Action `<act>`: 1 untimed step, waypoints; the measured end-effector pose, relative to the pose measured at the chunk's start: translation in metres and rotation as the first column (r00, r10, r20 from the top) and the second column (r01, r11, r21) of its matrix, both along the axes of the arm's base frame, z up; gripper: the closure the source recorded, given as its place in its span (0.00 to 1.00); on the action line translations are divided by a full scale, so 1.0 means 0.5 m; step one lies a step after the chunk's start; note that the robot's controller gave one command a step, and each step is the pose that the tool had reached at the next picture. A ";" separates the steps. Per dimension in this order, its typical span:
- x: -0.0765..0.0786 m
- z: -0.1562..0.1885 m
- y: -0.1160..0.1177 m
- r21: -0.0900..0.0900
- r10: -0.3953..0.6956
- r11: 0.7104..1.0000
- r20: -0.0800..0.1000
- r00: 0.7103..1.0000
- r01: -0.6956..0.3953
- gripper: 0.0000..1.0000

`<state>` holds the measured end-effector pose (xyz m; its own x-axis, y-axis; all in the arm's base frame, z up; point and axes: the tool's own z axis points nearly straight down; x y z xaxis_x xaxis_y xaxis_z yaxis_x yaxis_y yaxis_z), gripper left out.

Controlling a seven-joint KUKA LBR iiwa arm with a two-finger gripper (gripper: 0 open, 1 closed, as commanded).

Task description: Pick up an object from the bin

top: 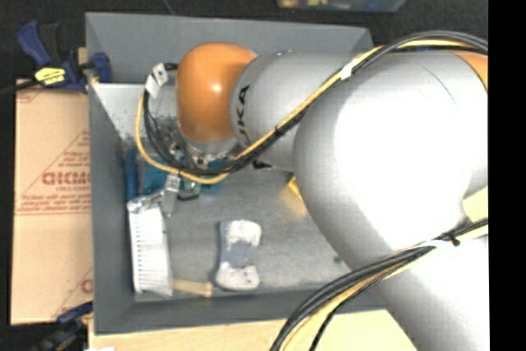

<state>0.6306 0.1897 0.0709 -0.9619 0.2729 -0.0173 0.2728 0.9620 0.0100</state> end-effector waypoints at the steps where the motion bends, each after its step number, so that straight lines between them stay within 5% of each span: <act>1: -0.017 0.003 -0.029 0.010 -0.187 0.982 0.012 0.982 0.187 1.00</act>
Offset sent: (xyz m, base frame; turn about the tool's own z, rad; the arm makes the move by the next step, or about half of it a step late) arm 0.0000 0.0000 0.0000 0.0000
